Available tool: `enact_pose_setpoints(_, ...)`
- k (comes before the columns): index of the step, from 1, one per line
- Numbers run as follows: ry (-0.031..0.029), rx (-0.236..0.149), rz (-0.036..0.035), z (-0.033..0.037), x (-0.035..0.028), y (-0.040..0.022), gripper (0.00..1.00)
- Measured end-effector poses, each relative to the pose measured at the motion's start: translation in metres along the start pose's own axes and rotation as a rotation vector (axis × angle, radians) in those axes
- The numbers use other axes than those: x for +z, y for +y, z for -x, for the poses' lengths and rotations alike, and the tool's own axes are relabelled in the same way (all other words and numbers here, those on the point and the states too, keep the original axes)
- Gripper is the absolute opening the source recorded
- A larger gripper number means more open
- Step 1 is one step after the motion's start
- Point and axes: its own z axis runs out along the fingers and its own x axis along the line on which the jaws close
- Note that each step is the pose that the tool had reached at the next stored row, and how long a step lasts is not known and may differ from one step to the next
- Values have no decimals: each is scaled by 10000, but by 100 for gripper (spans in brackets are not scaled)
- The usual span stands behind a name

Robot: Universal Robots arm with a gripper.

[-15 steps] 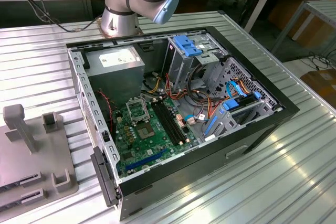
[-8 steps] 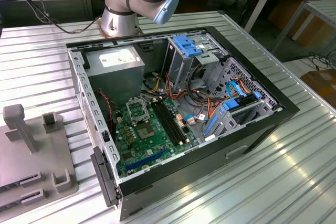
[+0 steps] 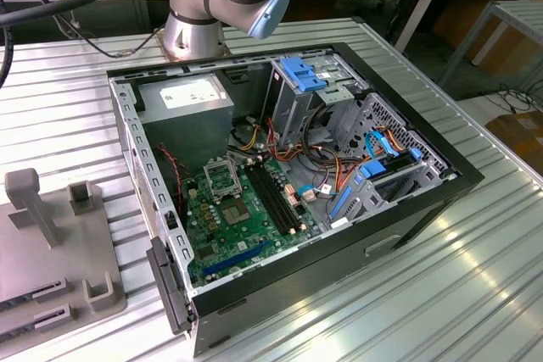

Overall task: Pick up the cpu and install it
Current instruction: 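Pick up the cpu and move it towards the insertion slot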

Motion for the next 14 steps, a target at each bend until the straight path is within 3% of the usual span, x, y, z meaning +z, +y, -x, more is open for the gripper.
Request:
enact_pose_setpoints(11,0,0,1,0,3,0,53)
enact_pose_setpoints(13,1,12,-153,0,76,-19,53)
enact_pose_setpoints(14,2,10,-159,2,149,-27,53)
